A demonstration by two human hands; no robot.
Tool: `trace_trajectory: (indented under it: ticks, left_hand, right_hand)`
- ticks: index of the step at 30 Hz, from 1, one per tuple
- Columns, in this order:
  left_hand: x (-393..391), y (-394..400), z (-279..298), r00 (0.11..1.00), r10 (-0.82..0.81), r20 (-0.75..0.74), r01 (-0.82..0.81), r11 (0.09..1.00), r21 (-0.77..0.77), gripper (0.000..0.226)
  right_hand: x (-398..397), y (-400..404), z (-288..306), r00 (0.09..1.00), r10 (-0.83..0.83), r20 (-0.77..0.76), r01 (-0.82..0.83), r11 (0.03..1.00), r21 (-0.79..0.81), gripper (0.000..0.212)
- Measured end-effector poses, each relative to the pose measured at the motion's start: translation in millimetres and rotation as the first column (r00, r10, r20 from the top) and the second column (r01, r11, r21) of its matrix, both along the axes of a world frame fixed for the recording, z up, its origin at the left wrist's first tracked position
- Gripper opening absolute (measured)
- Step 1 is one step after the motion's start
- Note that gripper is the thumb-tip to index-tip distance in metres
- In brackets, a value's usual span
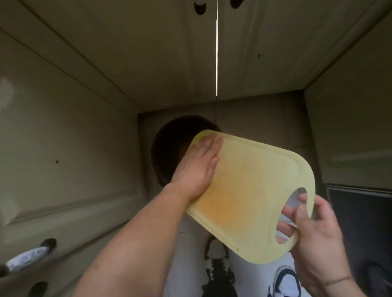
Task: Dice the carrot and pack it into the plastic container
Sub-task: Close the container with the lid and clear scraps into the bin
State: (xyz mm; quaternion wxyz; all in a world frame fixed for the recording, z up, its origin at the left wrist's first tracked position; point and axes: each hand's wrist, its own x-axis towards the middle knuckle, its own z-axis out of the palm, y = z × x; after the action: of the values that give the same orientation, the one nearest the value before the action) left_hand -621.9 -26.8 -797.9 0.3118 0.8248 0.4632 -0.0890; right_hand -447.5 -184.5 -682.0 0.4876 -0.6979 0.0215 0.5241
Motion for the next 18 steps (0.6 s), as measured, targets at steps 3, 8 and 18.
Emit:
trace_trajectory:
  ticks: [3, 8, 18]
  left_hand:
    - [-11.8, 11.9, -16.6, 0.957, 0.163, -0.24, -0.151, 0.986, 0.069, 0.054]
    - [-26.2, 20.2, -18.6, 0.824, 0.544, -0.16, -0.531, 0.839, 0.118, 0.053]
    - [4.3, -54.1, 7.1, 0.959, -0.119, 0.256, 0.163, 0.974, -0.155, 0.07]
  right_hand:
    - [-2.8, -2.3, -1.0, 0.999, -0.014, 0.029, 0.014, 1.0, -0.015, 0.01]
    - [-6.8, -3.4, -6.4, 0.993, 0.018, 0.116, -0.011, 0.998, -0.059, 0.015]
    - [-29.9, 5.1, -1.9, 0.994, 0.043, 0.103, -0.037, 0.998, -0.06, 0.017]
